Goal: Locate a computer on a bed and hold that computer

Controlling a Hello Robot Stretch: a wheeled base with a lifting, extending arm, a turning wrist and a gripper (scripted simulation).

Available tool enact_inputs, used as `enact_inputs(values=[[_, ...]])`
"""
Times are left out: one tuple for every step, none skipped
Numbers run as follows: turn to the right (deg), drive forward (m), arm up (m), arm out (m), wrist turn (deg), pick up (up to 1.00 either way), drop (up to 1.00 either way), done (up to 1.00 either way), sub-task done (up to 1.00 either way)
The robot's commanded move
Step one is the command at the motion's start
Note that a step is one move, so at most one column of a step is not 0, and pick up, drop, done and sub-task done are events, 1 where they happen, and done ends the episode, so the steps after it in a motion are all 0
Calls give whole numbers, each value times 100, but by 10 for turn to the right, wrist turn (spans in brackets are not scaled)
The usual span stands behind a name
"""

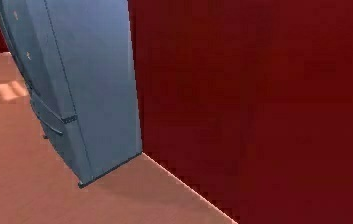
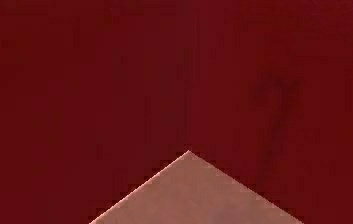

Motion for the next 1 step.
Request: enact_inputs(values=[[-450, 0, 0, 0, 0, 0, 0, 0, 0]])
